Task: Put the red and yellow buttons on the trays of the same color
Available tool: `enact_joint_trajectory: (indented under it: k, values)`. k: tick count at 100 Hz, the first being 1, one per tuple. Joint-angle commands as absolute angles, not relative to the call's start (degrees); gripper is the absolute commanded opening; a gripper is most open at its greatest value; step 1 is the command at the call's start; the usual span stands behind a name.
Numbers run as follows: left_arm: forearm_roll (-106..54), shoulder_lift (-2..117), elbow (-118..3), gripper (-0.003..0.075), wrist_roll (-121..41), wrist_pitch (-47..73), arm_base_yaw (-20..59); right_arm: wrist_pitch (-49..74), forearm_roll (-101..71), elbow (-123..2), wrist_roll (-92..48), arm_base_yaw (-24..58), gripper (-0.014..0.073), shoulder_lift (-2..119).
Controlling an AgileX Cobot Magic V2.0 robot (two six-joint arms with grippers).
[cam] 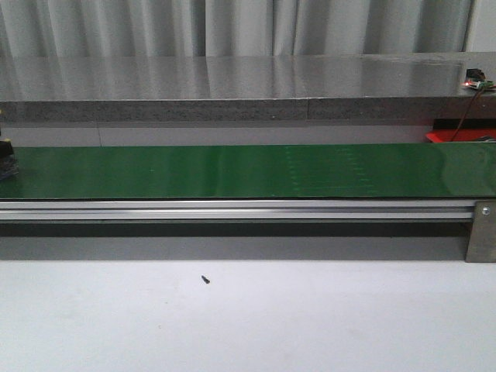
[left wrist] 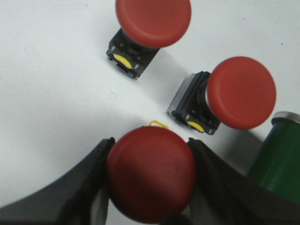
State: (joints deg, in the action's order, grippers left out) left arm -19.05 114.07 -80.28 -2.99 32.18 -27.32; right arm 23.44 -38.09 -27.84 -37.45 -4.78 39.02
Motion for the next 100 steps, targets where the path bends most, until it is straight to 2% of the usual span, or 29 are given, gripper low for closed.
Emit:
enact_joint_trajectory:
  k: [1, 52, 73, 100]
  values:
    - [-20.14, 109.22, -81.98, 0.026, -3.02, 30.17, -27.36, 20.24, -39.42, -29.39, -37.8, -4.76, -0.0067, 38.7]
    - [-20.14, 95.91, -81.62, 0.026, -4.18, 36.64, -27.25, 20.24, -39.42, -29.39, -37.8, -4.76, -0.0067, 38.7]
    - [-20.14, 91.44, -76.99, 0.026, -5.5, 37.45, -27.12, 20.24, -39.42, -29.39, -37.8, -4.76, -0.0067, 38.7]
    - [-20.73, 90.74, -72.23, 0.026, -6.26, 34.06, -21.62, 20.24, -39.42, -29.39, -37.8, -4.76, -0.0067, 38.7]
